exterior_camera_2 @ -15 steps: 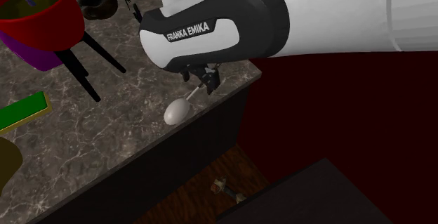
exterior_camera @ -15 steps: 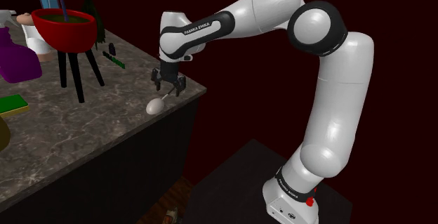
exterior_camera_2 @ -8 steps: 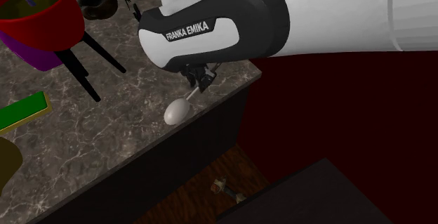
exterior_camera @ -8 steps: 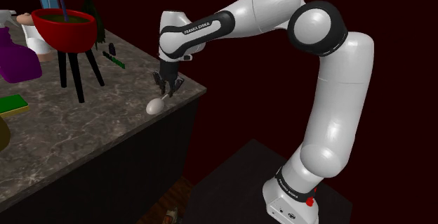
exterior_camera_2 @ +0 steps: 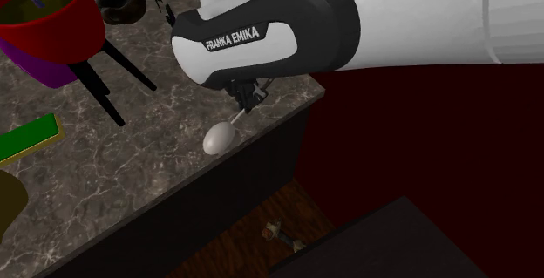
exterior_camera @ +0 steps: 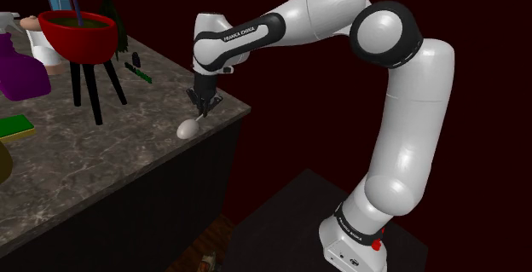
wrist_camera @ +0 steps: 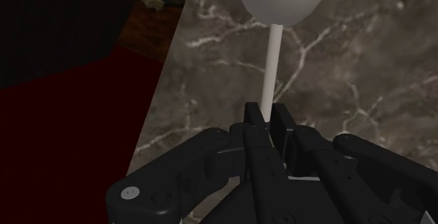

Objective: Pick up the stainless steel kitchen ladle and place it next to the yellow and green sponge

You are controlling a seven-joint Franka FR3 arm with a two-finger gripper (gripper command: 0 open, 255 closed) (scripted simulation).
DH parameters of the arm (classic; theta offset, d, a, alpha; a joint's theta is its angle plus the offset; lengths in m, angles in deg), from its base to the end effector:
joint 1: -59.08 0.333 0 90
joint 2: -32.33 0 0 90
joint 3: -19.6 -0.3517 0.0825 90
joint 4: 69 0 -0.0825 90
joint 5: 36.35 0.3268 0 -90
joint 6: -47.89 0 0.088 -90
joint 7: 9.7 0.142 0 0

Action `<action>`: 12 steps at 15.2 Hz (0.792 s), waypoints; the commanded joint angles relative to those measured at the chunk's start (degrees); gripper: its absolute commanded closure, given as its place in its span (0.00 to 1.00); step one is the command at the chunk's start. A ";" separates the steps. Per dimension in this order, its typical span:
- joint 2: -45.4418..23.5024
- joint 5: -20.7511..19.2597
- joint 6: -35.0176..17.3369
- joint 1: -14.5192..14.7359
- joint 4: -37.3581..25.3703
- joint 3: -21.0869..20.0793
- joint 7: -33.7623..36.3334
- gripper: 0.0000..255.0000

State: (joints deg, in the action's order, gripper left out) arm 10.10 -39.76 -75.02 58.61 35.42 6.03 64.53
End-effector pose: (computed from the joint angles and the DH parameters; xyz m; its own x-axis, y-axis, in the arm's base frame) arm 0.5872 0.1197 0.3565 0.4978 -0.8656 -0.0536 -0.8651 -0.5000 0.0400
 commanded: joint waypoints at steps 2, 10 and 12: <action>0.58 0.19 1.34 -0.13 -0.39 -0.04 -0.15 1.00; 3.28 0.92 6.55 -0.35 -2.97 -0.35 -0.47 1.00; 3.86 1.08 7.89 -0.39 -3.75 -0.41 -0.54 1.00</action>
State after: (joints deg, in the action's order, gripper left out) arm 13.56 -38.79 -67.71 58.28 31.83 5.65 64.06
